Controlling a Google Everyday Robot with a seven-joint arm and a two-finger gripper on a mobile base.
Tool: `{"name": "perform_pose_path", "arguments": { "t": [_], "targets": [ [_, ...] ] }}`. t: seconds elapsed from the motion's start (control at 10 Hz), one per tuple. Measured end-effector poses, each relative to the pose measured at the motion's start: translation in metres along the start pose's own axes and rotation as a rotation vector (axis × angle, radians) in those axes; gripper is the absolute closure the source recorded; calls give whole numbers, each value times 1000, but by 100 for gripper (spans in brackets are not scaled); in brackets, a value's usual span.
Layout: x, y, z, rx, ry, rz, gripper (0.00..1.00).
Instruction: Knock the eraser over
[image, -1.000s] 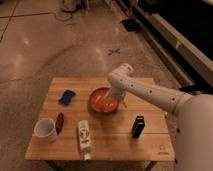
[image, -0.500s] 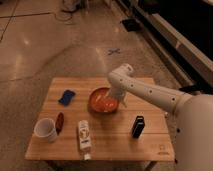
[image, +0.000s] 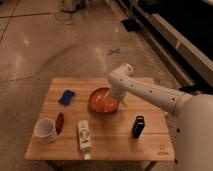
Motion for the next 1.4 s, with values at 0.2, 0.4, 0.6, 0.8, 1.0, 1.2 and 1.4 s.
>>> {"name": "perform_pose_path", "arguments": {
  "t": [0.2,0.4,0.6,0.8,1.0,1.2,1.4],
  "targets": [
    [0,0,0,0,0,0,20],
    [0,0,0,0,0,0,20],
    [0,0,0,0,0,0,20],
    [9,0,-8,6,12,13,20],
    [27,15,-25,-4,41,37,20],
    [46,39,-50,-23,83,68,20],
    [50,72,-68,-54,100,103,20]
  ]
}}
